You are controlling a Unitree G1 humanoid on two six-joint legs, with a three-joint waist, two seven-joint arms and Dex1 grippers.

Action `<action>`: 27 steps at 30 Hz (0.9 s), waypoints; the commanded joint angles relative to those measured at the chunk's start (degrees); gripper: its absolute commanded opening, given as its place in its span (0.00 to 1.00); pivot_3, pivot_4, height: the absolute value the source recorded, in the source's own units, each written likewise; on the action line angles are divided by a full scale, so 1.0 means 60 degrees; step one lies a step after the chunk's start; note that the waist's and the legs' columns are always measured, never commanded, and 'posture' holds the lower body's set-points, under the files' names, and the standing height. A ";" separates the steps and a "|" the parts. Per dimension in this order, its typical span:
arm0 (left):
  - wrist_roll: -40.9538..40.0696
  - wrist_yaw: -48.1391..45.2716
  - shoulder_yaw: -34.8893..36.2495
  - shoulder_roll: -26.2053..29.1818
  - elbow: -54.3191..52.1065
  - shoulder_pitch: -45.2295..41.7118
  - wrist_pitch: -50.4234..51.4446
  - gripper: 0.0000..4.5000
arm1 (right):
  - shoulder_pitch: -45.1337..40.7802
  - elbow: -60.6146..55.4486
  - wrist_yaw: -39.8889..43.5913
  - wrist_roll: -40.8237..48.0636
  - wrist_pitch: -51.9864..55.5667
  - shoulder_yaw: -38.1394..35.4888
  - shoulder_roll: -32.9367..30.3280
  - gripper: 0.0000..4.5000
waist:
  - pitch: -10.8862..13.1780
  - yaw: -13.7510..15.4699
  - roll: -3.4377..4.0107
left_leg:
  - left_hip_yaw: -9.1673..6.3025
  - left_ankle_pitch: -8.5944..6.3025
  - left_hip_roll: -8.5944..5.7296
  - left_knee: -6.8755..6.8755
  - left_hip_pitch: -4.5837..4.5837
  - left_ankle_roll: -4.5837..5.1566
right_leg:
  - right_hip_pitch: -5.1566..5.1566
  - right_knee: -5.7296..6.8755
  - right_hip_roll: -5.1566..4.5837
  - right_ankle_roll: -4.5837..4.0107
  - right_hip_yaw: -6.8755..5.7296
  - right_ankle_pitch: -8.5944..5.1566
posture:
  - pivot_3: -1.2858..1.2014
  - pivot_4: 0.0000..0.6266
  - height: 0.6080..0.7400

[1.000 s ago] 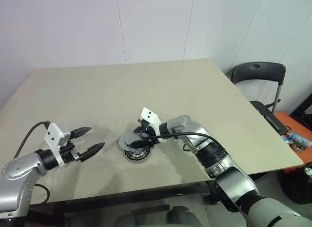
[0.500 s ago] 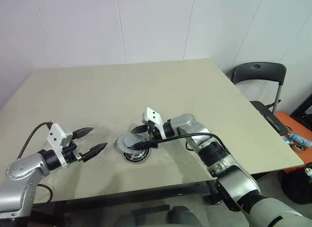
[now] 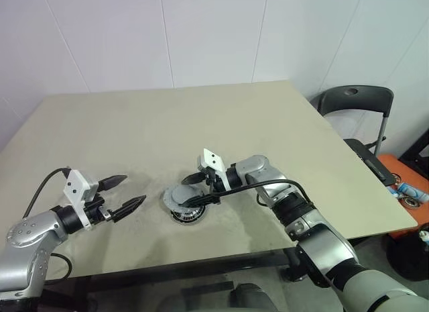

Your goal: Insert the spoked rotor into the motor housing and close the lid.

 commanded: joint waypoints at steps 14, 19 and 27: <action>-0.0085 0.0056 0.0171 0.0078 -0.0235 -0.0158 -0.0114 1.00 | -0.0282 0.0784 0.1056 -0.0560 -0.1719 0.0010 -0.0095 0.73 | 0.0000 -0.0004 0.0000 | 0.0000 0.0000 0.0000 0.0002 0.0003 0.0000 | 0.0000 0.0005 0.0001 0.0000 0.0000 0.0000 | 0.52 0.00 1.00; -0.0101 0.0115 0.0188 0.0060 -0.0318 -0.0102 -0.0077 1.00 | -0.0403 0.1092 0.0897 -0.0716 -0.1749 -0.0038 0.0030 0.73 | 0.0000 -0.0004 0.0001 | 0.0000 0.0001 0.0000 0.0003 0.0005 -0.0001 | 0.0000 0.0009 0.0001 -0.0001 0.0000 0.0000 | 0.52 0.00 1.00; -0.0118 0.0166 0.0135 0.0048 -0.0355 -0.0108 -0.0069 1.00 | -0.0406 0.1215 0.0689 -0.0850 -0.1853 -0.0140 0.0108 0.73 | 0.0000 -0.0005 0.0000 | 0.0001 0.0003 0.0000 0.0010 0.0013 -0.0004 | 0.0000 0.0028 0.0001 -0.0001 0.0002 0.0000 | 0.52 0.00 1.00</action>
